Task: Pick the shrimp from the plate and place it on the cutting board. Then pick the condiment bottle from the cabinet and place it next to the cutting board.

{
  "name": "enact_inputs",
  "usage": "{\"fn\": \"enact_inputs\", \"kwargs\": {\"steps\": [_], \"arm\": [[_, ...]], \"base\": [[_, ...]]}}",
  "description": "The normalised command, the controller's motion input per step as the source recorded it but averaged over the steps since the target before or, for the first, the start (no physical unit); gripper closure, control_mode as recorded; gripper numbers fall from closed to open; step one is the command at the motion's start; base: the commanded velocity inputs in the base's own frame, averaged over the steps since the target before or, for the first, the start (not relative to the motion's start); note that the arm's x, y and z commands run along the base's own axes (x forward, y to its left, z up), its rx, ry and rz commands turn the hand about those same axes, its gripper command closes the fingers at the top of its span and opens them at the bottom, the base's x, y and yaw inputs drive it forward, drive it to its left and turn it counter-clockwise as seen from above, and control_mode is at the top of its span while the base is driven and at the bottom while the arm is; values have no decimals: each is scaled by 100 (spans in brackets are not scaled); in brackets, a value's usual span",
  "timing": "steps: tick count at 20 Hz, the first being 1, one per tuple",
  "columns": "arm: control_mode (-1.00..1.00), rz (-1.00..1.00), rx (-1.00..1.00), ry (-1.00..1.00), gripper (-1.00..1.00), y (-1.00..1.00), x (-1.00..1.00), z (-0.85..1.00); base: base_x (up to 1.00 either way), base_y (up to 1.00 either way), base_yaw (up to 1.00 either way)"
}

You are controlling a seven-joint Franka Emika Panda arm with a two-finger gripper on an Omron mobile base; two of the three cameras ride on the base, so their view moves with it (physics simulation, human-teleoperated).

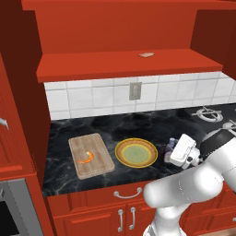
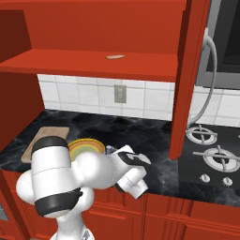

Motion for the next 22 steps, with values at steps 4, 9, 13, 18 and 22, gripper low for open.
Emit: {"fn": "enact_inputs", "kwargs": {"steps": [4,9,13,18,22], "arm": [[-100,0,0,0,-100,-8,-3,-15],[-100,0,0,0,-100,-3,-6,-8],[-100,0,0,0,-100,0,-15,-2],[-100,0,0,-2,-100,0,-35,0],[-100,0,0,-5,-100,-1,-43,6]], "base": [[0,0,0],[0,0,0],[0,0,0],[0,0,0],[0,0,0]]}}
